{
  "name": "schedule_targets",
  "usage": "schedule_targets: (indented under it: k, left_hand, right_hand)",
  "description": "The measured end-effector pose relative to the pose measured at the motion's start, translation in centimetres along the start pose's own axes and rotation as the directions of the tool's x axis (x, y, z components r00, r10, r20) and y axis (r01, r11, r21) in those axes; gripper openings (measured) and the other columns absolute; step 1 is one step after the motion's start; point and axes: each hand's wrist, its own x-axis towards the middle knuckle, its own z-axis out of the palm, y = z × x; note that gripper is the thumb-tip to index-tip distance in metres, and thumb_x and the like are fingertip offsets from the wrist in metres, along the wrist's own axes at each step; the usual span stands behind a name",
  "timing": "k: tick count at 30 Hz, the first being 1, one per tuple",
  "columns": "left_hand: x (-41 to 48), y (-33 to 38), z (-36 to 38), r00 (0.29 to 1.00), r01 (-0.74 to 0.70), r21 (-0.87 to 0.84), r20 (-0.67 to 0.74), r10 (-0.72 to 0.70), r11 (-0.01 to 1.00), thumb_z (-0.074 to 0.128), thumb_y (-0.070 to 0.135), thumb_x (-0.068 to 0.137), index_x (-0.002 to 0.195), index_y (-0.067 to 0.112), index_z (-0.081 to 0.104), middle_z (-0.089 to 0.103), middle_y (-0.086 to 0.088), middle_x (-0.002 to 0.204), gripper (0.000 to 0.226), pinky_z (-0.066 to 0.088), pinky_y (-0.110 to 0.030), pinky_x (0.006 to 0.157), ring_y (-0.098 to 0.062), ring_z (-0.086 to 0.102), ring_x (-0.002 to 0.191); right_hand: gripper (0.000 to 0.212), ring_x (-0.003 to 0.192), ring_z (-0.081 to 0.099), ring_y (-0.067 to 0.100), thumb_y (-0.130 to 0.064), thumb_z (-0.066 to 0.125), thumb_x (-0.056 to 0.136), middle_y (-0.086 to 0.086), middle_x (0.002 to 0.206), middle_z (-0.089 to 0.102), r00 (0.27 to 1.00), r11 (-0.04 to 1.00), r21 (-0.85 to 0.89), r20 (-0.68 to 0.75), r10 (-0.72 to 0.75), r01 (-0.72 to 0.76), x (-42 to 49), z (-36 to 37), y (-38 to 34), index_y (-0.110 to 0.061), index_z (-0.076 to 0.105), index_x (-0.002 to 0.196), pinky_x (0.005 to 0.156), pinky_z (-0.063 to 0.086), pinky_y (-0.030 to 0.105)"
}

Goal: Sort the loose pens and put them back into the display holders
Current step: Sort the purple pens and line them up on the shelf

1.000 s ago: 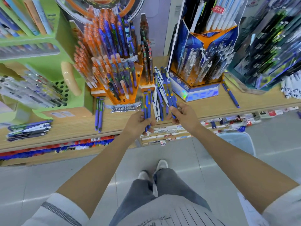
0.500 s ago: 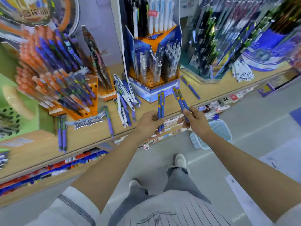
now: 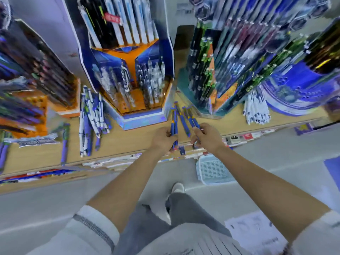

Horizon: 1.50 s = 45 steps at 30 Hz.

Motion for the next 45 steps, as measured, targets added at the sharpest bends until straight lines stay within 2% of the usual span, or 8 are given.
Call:
schedule_targets:
  k: [5,12,17,24,28,36,40,45]
  left_hand:
    - [2.3,0.0,1.0,0.996,0.019,0.026,-0.086,-0.017,0.999,0.067,0.017,0.086,0.071,0.02,0.056,0.064,0.001,0.063,0.019,0.057,-0.052,0.074,-0.033,0.065,0.07]
    - [1.4,0.8,1.2,0.964,-0.142,0.232,-0.19,0.188,0.962,0.066,0.008,0.078,0.112,0.0,0.057,0.067,-0.019,0.107,0.036,0.045,-0.039,0.088,-0.032,0.057,0.107]
    - [1.3,0.0,1.6,0.957,-0.127,0.441,-0.181,0.227,0.888,0.063,0.012,0.078,0.126,0.011,0.053,0.056,-0.017,0.103,0.049,0.03,-0.022,0.069,-0.029,0.044,0.101]
    - [1.7,1.1,2.6,0.98,-0.172,0.459,-0.01,0.198,0.872,0.062,0.026,0.088,0.145,0.017,0.039,0.047,-0.018,0.125,0.063,0.042,-0.04,0.098,-0.033,0.045,0.118]
    - [0.9,1.2,1.5,0.965,-0.169,0.526,-0.082,0.248,0.833,0.057,0.02,0.089,0.132,0.01,0.047,0.044,-0.018,0.122,0.046,0.041,-0.04,0.096,-0.037,0.043,0.116]
    - [-1.9,-2.1,-3.8,0.907,-0.243,0.472,-0.2,0.372,0.848,0.054,0.011,0.089,0.121,0.016,0.065,0.054,-0.012,0.115,0.034,0.045,-0.034,0.086,-0.031,0.058,0.099]
    - [-3.9,-4.2,-8.8,0.785,-0.327,0.451,-0.36,0.504,0.831,0.054,0.012,0.088,0.102,0.018,0.07,0.059,-0.003,0.094,0.022,0.047,-0.034,0.066,-0.021,0.058,0.075]
    - [-6.3,-8.3,-18.1,0.69,-0.218,0.444,-0.56,0.459,0.869,0.058,0.013,0.086,0.094,0.02,0.063,0.051,0.005,0.084,0.012,0.041,-0.032,0.066,-0.017,0.051,0.075]
  right_hand:
    - [0.019,0.078,0.063,0.027,-0.024,0.057,0.094,0.012,0.083,0.069,0.996,0.973,-0.213,0.017,-0.091,0.092,2.1,0.1,0.3,-0.006,0.065,0.095,0.074,0.049,0.038]
    - [0.023,0.073,0.058,0.025,-0.021,0.067,0.086,0.003,0.077,0.061,0.976,0.9,-0.386,0.009,-0.216,0.203,2.9,0.2,-0.2,-0.012,0.064,0.106,0.062,0.04,0.03]
    - [0.052,0.105,0.056,0.03,-0.016,0.071,0.081,0.013,0.118,0.054,0.924,0.827,-0.438,0.022,-0.381,0.351,2.6,0.1,0.7,-0.009,0.054,0.13,0.09,0.046,0.034]
    - [0.051,0.113,0.051,0.031,-0.016,0.063,0.085,0.015,0.121,0.053,0.924,0.837,-0.405,0.063,-0.377,0.369,2.4,-0.2,0.9,-0.003,0.053,0.133,0.097,0.04,0.032]
    - [0.047,0.115,0.051,0.029,-0.012,0.063,0.087,0.014,0.126,0.052,0.913,0.835,-0.384,0.06,-0.403,0.394,2.0,-0.3,0.7,-0.003,0.053,0.132,0.097,0.036,0.026]
    - [0.035,0.103,0.055,0.031,-0.011,0.063,0.084,0.011,0.115,0.054,0.844,0.777,-0.448,-0.085,-0.529,0.442,0.5,2.9,-1.8,-0.008,0.06,0.119,0.09,0.045,0.038]
    - [0.026,0.079,0.055,0.017,-0.005,0.055,0.088,-0.004,0.098,0.052,0.833,0.796,-0.29,0.008,-0.553,0.531,-1.4,7.4,-5.3,-0.013,0.062,0.112,0.073,0.042,0.026]
    - [0.023,0.075,0.056,0.01,-0.004,0.057,0.09,0.002,0.096,0.062,0.856,0.843,-0.148,0.084,-0.51,0.517,-3.0,16.3,-9.3,-0.012,0.063,0.111,0.071,0.044,0.021]
